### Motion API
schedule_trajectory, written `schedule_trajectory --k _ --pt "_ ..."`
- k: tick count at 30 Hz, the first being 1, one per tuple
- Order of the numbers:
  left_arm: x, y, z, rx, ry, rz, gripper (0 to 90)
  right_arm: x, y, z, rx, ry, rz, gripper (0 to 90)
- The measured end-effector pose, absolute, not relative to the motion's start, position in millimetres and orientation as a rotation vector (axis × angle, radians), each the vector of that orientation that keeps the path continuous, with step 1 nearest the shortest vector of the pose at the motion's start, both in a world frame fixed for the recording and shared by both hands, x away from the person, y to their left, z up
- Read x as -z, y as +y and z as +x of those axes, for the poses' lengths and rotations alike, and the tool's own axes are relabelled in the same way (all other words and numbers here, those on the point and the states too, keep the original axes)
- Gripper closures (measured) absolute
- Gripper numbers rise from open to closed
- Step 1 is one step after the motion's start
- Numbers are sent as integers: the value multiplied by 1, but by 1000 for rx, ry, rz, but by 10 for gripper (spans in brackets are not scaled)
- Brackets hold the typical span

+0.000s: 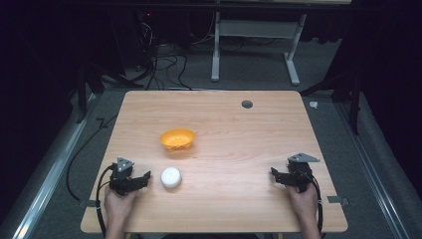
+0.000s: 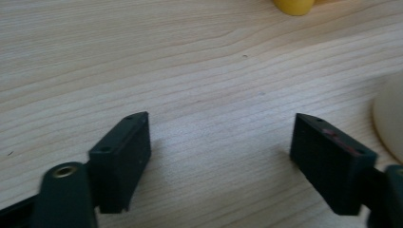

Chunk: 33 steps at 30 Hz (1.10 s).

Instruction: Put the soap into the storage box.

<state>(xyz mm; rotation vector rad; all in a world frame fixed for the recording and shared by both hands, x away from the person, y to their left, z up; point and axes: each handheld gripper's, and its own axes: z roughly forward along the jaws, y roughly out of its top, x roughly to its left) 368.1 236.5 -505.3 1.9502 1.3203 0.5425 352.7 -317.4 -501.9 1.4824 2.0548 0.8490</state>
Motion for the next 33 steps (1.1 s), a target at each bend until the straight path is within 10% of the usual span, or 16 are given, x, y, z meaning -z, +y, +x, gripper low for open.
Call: schedule_trajectory --k 33 --pt "477 177 336 -426 1039 2033 145 502 -317 353 -849 2055 1482 220"
